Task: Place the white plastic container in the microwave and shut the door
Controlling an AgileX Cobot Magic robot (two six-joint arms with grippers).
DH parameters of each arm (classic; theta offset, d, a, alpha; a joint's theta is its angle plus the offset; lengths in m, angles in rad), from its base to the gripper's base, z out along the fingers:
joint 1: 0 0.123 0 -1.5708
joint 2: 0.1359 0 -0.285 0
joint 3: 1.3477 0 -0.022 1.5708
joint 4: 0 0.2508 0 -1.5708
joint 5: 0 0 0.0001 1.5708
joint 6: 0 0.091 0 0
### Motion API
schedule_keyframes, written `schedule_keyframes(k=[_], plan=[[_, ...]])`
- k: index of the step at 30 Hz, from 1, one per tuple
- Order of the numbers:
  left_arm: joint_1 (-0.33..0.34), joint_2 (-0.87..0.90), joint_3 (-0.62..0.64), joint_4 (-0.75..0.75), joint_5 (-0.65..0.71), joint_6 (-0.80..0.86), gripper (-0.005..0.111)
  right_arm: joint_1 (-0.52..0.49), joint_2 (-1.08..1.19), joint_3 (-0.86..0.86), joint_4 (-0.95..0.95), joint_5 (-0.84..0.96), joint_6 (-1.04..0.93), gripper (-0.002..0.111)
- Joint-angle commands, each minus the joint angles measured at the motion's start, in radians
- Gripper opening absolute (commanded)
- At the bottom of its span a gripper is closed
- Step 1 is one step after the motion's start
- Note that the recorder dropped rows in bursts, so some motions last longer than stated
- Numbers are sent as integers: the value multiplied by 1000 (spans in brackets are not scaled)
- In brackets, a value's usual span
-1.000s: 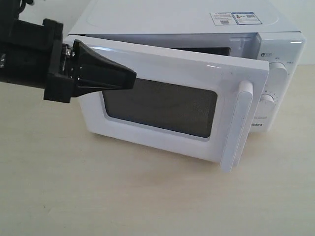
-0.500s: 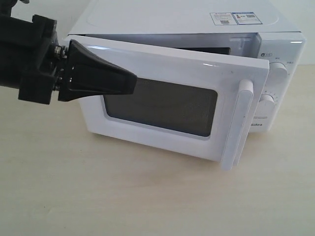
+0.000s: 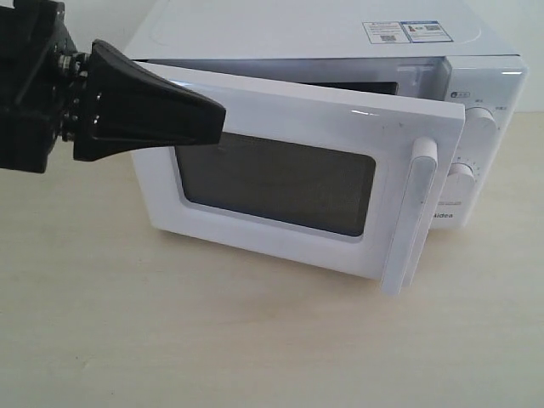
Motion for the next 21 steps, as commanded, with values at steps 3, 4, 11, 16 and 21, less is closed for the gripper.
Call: schedule_keyframes(k=[3,4,11,16,21], plan=[[-5,-11,-4,0,13,-10,4,-5,56,-394,-149,557,302,0],[-5,-11,-4,0,9,-10,4,-5,112,-487,-210,712,418,0],[-5,-13,-4,-10,2,-12,4,-5,404,-623,135,1426,243,0],[-5,-13,-4,-10,4,-24,4,-5,513,-623,242,1563,93,0],[-5,-13,-4,-6,4,-28,4,-5,532,-623,288,1567,66,0]])
